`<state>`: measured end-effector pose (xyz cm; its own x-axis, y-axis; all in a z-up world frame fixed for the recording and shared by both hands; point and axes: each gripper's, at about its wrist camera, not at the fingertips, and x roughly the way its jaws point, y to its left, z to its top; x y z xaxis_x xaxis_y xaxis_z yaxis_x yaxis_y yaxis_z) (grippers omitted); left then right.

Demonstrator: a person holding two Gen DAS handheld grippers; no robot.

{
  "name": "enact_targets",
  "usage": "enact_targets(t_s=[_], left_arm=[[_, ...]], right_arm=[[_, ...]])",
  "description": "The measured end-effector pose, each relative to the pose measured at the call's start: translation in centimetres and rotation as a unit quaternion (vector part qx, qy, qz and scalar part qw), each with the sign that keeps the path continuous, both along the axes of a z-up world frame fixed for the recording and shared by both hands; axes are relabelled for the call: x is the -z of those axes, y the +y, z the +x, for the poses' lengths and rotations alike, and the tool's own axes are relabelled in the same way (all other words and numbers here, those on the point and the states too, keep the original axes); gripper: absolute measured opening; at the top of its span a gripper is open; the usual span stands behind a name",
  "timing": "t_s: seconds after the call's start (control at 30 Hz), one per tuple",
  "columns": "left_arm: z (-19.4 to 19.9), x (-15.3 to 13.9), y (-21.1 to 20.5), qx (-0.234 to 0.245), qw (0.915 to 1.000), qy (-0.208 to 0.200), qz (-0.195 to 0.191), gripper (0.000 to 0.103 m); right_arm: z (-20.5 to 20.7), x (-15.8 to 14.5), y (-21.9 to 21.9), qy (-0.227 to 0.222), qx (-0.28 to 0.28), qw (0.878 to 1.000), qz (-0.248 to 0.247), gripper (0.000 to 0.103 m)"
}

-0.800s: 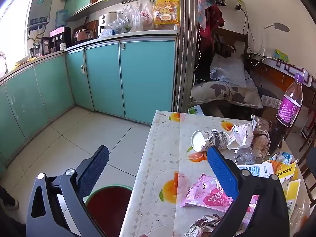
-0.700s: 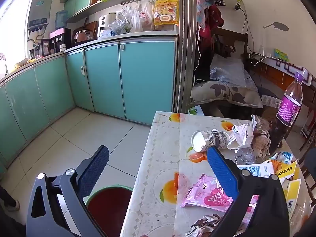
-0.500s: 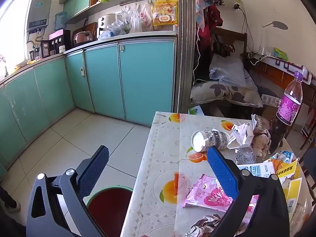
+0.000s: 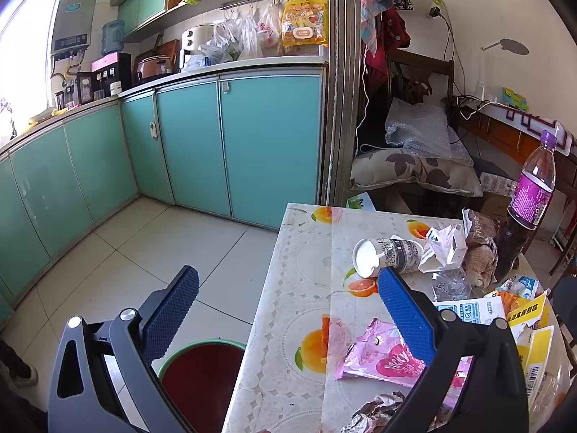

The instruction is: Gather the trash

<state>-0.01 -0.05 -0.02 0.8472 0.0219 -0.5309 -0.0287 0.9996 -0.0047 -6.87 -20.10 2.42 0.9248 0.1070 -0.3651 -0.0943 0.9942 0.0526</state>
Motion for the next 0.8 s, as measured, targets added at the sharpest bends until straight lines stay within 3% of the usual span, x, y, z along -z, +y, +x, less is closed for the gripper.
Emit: enact_targets(t_s=[0.8], left_arm=[[0.09, 0.06, 0.64, -0.002, 1.0, -0.002, 0.0, 0.096]], right_arm=[[0.04, 0.18, 0.02, 0.007, -0.001, 1.0, 0.0, 0.1]])
